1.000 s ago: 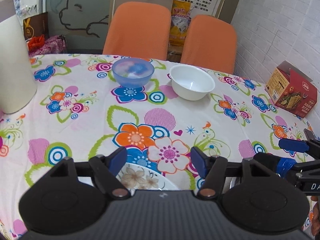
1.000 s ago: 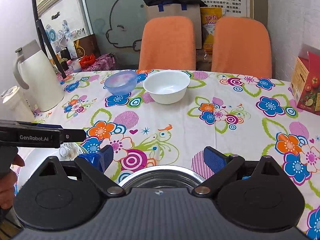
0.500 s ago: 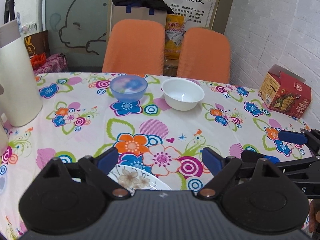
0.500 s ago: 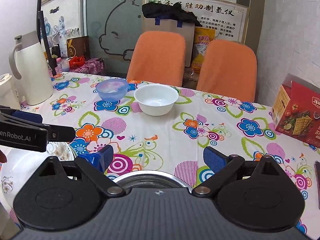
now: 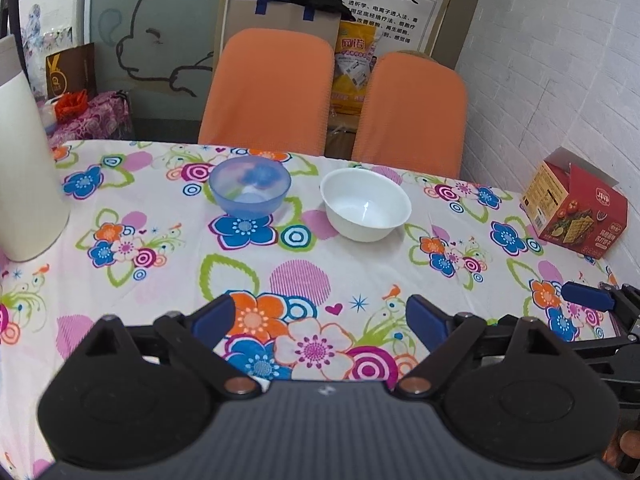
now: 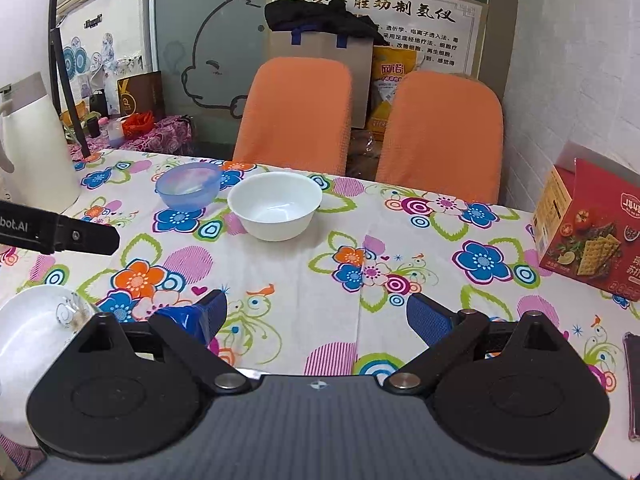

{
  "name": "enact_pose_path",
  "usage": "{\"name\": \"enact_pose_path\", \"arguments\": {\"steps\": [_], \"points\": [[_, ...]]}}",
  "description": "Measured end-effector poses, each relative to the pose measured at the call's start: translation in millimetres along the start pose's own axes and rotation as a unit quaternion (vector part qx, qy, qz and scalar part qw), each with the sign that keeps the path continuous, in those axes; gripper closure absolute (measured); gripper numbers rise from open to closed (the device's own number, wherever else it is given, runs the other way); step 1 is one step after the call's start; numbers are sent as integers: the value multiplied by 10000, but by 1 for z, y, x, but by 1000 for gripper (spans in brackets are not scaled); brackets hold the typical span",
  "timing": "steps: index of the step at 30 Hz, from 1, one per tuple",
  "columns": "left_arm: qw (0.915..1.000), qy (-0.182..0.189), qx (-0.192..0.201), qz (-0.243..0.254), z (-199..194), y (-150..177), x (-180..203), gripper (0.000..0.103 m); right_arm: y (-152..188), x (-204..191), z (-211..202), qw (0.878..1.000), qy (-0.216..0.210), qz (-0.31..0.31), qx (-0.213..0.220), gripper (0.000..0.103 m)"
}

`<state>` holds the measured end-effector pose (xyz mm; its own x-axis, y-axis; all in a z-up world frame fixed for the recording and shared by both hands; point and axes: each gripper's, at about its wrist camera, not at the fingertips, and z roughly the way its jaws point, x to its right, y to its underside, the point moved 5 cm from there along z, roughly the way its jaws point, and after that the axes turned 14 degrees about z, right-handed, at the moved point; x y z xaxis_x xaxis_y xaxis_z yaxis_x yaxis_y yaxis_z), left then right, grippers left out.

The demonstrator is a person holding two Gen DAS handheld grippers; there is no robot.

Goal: Organize plates and bowls
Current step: 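Open the left gripper and move it toward the white ceramic bowl, then close the left gripper on the white ceramic bowl rim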

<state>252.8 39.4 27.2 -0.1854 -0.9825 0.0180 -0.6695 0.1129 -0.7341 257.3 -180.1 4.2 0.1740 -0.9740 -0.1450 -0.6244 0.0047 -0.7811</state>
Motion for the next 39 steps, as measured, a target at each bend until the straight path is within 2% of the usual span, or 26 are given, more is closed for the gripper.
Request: {"name": "enact_pose_path", "arguments": {"steps": [7,15,21,25,31,35,39], "points": [[9961,430,-242,-724,54,-37,-13,14,-37,2,49,9995,31,-177,-254,19],[9803,625,-668,-1750,124,-52,-30,14,-55,0,108,9980,-55,-223,-582,19],[9747,638,-790,-1989,153,-55,-34,14,-61,-5,134,9974,-278,-157,-647,19],[9716,636,-922,-2084,170,-56,-35,14,-66,-4,150,9975,-235,-109,-653,19],[9575,589,-1122,-2592,193,-50,-43,15,-67,-3,176,9973,-137,-219,-688,19],[9577,545,-1064,-2617,199,-55,-38,15,-64,-6,186,9962,-291,-281,-767,19],[9583,551,-1081,-2586,208,-59,-33,17,-61,-7,196,9957,-260,-404,-791,19]]}}
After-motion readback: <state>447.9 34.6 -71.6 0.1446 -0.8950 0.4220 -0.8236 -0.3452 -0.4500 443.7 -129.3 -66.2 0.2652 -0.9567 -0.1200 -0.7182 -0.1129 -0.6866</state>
